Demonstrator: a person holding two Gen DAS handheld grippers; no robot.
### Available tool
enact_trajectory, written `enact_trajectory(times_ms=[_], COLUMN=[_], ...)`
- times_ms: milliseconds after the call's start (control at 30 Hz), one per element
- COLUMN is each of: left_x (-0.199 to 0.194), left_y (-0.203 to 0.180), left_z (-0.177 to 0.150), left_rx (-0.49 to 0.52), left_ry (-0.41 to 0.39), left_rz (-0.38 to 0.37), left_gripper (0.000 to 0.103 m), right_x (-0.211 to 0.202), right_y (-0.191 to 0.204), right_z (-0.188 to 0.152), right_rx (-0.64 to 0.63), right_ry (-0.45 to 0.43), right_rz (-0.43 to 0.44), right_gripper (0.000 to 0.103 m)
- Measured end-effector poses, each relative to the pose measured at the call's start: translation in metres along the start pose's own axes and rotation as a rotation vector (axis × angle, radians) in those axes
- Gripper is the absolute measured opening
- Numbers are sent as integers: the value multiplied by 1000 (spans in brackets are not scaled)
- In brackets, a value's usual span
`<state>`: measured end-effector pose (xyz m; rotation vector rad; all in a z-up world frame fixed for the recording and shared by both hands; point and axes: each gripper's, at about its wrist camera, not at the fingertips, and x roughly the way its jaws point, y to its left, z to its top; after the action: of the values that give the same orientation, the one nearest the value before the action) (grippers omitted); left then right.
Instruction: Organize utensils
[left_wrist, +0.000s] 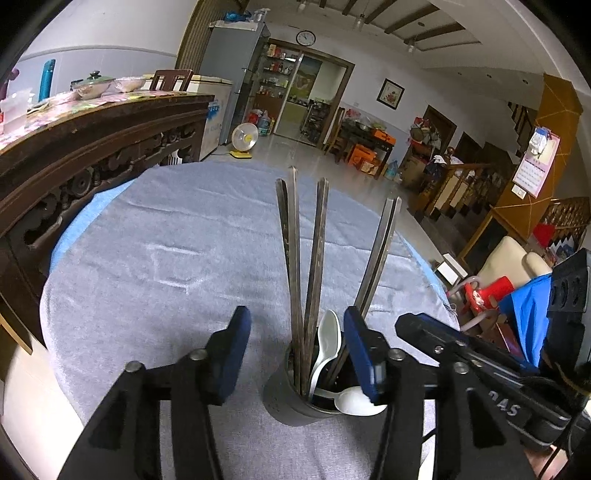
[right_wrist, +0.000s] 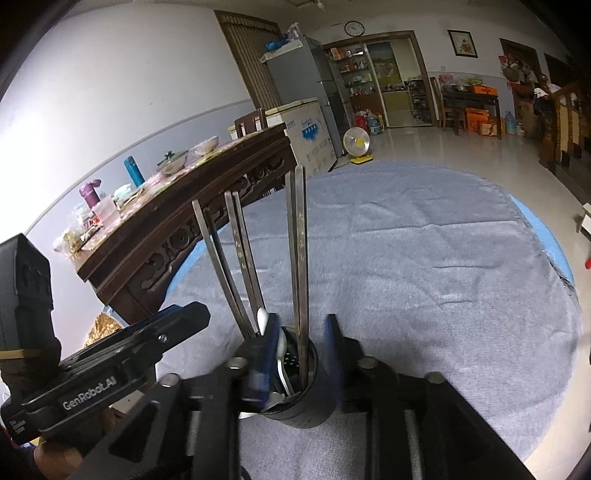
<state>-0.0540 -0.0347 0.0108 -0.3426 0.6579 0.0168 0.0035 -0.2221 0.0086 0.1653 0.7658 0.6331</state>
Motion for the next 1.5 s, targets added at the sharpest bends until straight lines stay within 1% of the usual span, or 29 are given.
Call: enact_trajectory(times_ms=[33, 67, 100, 167, 333, 367, 433, 500, 533, 633, 767, 867, 1000, 1133, 1333, 1500], left_x=[0, 0, -1, -1, -2, -3, -4, -6, -7, -10, -14, -17, -22, -24, -23, -21], left_y=[0, 0, 1, 2, 2, 1, 0, -2, -3, -4, -2, -3, -7, -6, -5, -7], left_z=[0, 1, 1, 1, 2, 3, 4, 4, 5, 6, 8, 9, 9, 10, 11, 11], left_rx=[3, 4, 2, 3, 18, 27, 48, 69, 81, 103, 107, 116, 141, 139, 132, 142], left_ry=[7, 18, 22, 31, 39, 43, 43, 45, 49, 56, 56, 38, 19, 8, 22, 32], left_rz=[1, 2, 6, 15, 42, 55, 75, 107, 127, 155, 147, 141, 139, 135, 126, 136], left_gripper=[55, 55, 56, 61, 68, 71, 73, 75, 78, 79, 93, 98, 100, 100, 100, 100], right_x=[-3, -5, -8, -12, -21, -23, -27, -31, -34, -44, -54, -60, -60, -59, -57, -55], right_y=[0, -1, -1, 0, 2, 2, 4, 4, 4, 9, 15, 20, 27, 31, 32, 31], right_z=[1, 2, 2, 3, 4, 4, 1, -1, -2, -6, -11, -15, -17, -20, -23, -23], right_rx=[0, -1, -4, -12, -29, -37, -51, -55, -57, -79, -111, -129, -148, -157, -154, -148], right_ry=[-6, -11, -17, -17, -4, 4, 18, 32, 38, 47, 65, 70, 78, 83, 92, 95], right_rz=[0, 1, 1, -8, -16, -22, -37, -46, -48, -59, -70, -71, -72, -73, -84, -91], right_gripper=[57, 61, 63, 64, 78, 79, 81, 82, 83, 87, 88, 88, 90, 90, 90, 90])
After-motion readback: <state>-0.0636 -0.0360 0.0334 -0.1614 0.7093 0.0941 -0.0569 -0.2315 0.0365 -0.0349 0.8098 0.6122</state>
